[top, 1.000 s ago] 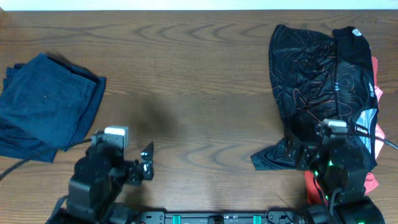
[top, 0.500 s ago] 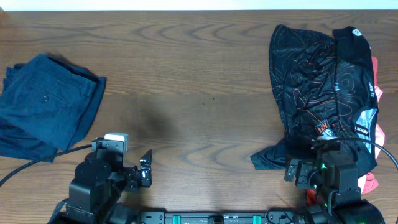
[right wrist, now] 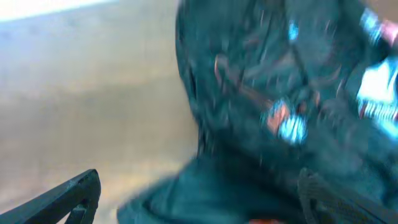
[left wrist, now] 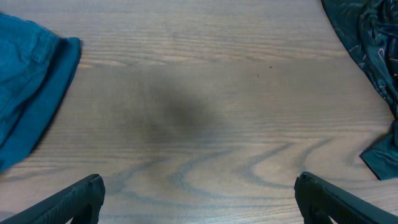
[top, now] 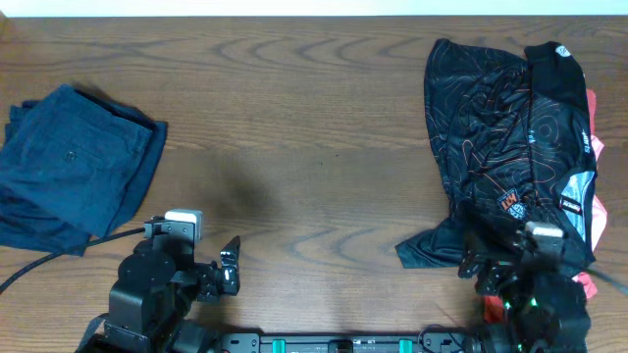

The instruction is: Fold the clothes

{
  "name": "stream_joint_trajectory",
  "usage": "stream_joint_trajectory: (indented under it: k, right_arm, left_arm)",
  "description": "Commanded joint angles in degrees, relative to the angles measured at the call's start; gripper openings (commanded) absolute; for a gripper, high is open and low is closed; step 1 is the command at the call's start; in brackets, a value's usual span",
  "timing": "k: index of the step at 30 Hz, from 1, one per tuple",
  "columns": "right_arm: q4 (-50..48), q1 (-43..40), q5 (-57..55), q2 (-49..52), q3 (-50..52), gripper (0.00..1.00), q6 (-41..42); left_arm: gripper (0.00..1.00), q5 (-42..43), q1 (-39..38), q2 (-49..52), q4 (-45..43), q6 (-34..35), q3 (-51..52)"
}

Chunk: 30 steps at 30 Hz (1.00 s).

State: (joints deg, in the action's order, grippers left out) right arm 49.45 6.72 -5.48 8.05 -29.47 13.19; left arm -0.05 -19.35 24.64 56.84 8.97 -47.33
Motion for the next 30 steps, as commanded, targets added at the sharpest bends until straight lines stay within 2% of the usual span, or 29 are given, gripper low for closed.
stream_joint_trajectory:
  k: [1, 11, 14, 30]
  right_arm:
    - [-7.23, -2.73, 2.64, -6.86, 6.54, 0.99, -7.43]
    - [-43.34, -5.16, 2.71, -7.78, 26.29, 0.99, -10.51]
    - [-45.55, -5.16, 2.86, -7.54, 29.22, 0.99, -10.49]
    - [-45.35, -5.16, 2.93, -7.41, 29.07, 0.99, -10.49]
  left_arm:
    - [0.98, -0.63, -0.24, -0.09, 0.15, -0.33, 0.17]
    - [0.98, -0.66, -0.24, -0.09, 0.15, -0.33, 0.17]
    - [0.98, -0.66, -0.24, -0.09, 0.15, -0.33, 0.17]
    - [0.98, -0.66, -0.24, -0.09, 0.15, -0.33, 0.17]
